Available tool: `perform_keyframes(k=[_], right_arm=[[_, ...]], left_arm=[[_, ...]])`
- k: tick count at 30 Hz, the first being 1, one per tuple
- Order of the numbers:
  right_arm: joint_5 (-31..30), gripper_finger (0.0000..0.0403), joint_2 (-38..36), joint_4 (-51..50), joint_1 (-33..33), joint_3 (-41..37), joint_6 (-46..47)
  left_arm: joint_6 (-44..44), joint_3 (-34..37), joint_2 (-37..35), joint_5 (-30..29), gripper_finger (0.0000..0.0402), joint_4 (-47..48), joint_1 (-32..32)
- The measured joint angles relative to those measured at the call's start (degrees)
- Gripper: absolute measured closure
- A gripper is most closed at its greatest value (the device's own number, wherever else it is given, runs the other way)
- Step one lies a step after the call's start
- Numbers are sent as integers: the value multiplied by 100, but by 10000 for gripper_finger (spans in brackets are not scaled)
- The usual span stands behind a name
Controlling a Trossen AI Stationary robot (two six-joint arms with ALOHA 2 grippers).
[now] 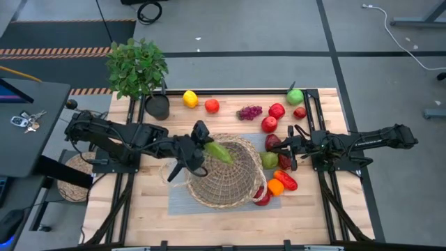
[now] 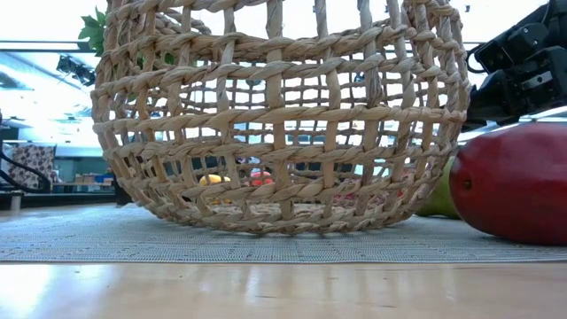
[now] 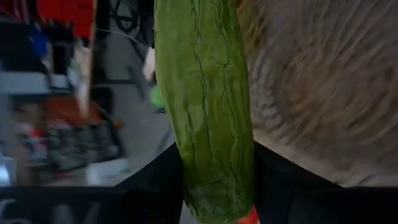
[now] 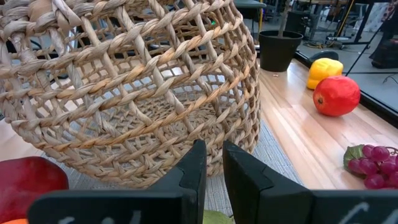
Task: Build produce basket
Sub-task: Put the cucumber into the basket
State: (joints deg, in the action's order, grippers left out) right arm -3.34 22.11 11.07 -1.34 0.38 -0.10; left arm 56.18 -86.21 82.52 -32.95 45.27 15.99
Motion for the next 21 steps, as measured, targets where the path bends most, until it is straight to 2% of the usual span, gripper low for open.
perform_keyframes(k=[5,9,12,16,21], right_arm=[[1,342,0,0,0,0,-2],[1,342,0,0,0,0,-1],[0,342,0,0,1,-1,-1],[1,342,0,-2,1,-1,0],[1,342,0,-1,0,0,-1]], left_arm=[[1452,0,0,-467,250,-273,0],[2563,0,0,-481,250,-453,0],[2958,0,0,-487,250,-552,0],[2889,0,0,-477,250,-735,-20],[1481,0,-2,-112,251,-1230,-135]])
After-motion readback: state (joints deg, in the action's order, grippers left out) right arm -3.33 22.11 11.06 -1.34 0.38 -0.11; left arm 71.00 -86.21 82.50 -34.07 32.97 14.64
